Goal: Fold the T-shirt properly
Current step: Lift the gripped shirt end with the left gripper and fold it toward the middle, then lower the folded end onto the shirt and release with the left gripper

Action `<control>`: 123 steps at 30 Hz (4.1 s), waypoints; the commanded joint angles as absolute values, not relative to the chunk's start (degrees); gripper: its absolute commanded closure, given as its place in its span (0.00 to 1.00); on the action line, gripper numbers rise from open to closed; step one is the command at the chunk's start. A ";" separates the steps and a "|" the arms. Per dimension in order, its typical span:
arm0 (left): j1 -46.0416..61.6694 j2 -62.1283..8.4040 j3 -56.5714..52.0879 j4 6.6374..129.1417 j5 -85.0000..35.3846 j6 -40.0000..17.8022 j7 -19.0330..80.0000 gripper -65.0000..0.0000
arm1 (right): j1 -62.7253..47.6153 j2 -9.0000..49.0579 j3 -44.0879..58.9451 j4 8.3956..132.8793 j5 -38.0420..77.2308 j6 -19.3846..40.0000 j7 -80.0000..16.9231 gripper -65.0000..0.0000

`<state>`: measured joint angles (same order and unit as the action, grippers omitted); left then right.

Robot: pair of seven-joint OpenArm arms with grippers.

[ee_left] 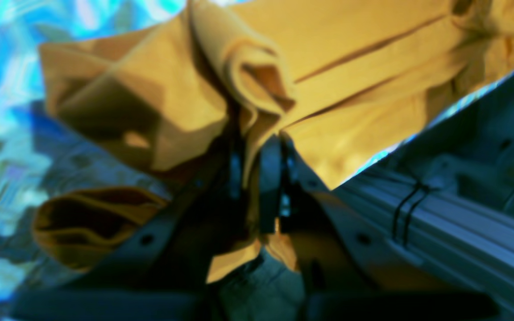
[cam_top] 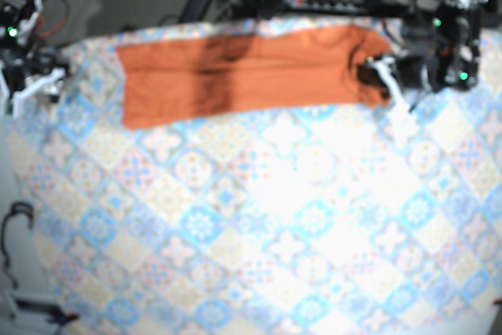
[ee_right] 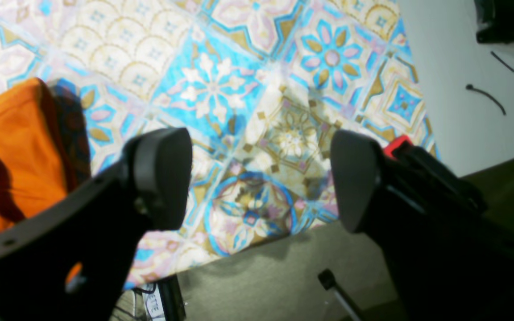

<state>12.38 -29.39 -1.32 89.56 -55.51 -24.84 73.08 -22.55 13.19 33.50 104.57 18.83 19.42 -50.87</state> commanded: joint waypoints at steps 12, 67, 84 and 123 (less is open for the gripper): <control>2.59 -25.54 14.02 90.15 -56.66 -24.92 72.48 1.00 | -22.46 13.76 33.89 105.80 19.12 19.38 -49.89 0.28; -5.58 -12.44 22.46 83.21 -56.66 -24.84 72.04 1.00 | -23.60 10.15 33.89 105.89 19.03 19.38 -49.54 0.28; -5.41 -12.44 22.55 81.63 -56.75 -24.84 72.04 0.75 | -23.52 10.15 33.89 105.80 19.03 19.38 -49.54 0.28; 4.09 -20.35 2.07 81.89 -69.14 -25.01 72.22 1.00 | -23.16 10.15 33.89 105.36 19.12 19.38 -49.45 0.28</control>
<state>4.78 -20.05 2.26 80.99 -67.59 -24.69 72.66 -23.33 9.37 33.50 104.57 18.81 19.40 -50.59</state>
